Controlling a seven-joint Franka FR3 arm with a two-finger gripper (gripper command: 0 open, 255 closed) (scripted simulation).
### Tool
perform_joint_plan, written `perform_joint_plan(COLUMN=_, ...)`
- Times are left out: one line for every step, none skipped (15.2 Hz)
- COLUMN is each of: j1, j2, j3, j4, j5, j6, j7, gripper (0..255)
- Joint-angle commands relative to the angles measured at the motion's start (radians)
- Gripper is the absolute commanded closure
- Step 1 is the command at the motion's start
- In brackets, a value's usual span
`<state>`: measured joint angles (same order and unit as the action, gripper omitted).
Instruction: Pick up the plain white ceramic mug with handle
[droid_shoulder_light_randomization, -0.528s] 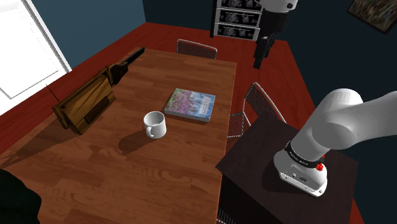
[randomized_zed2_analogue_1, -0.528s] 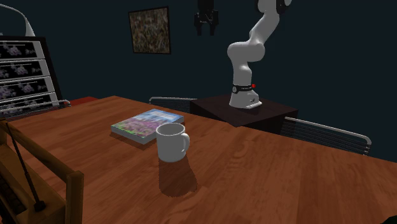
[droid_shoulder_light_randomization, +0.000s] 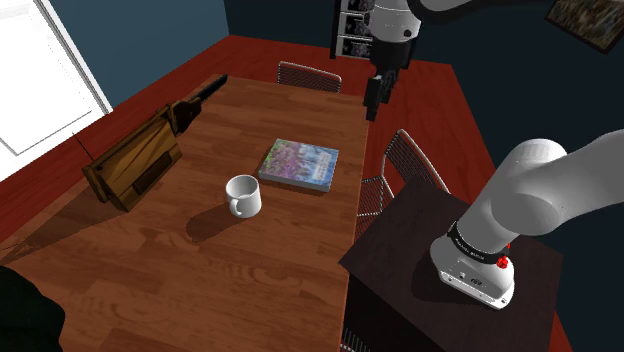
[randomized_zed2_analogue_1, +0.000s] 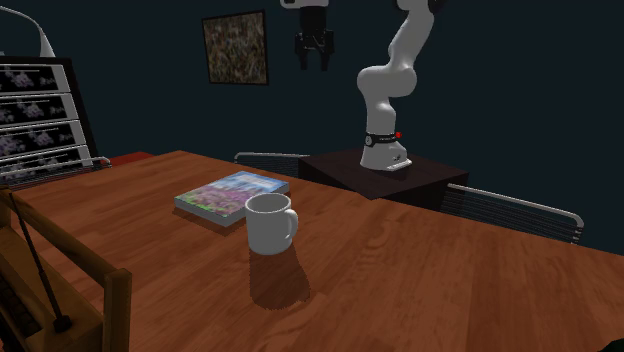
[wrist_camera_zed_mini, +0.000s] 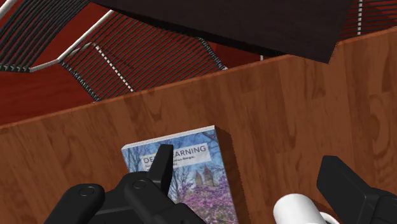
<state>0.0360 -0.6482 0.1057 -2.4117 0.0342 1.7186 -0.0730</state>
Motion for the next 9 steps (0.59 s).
perform_joint_plan(j1=0.006, j2=0.075, j3=0.019, j4=0.004, j5=0.009, j6=0.067, j7=0.014, gripper=0)
perform_joint_plan(j1=0.008, j2=0.110, j3=0.028, j4=0.012, j5=0.011, j6=0.093, j7=0.021, gripper=0)
perform_joint_plan(j1=0.011, j2=0.146, j3=0.036, j4=0.021, j5=0.013, j6=0.118, j7=0.028, gripper=0)
perform_joint_plan(j1=0.013, j2=0.183, j3=0.045, j4=0.031, j5=0.015, j6=0.142, j7=0.034, gripper=0)
perform_joint_plan(j1=0.015, j2=0.220, j3=0.053, j4=0.042, j5=0.015, j6=0.166, j7=0.041, gripper=0)
perform_joint_plan(j1=0.017, j2=0.257, j3=0.062, j4=0.055, j5=0.015, j6=0.188, j7=0.049, gripper=0)
perform_joint_plan(j1=0.019, j2=0.295, j3=0.070, j4=0.069, j5=0.014, j6=0.210, j7=0.056, gripper=0)
perform_joint_plan(j1=0.021, j2=0.333, j3=0.077, j4=0.084, j5=0.012, j6=0.230, j7=0.064, gripper=0)
perform_joint_plan(j1=0.023, j2=0.371, j3=0.085, j4=0.101, j5=0.010, j6=0.250, j7=0.072, gripper=0)
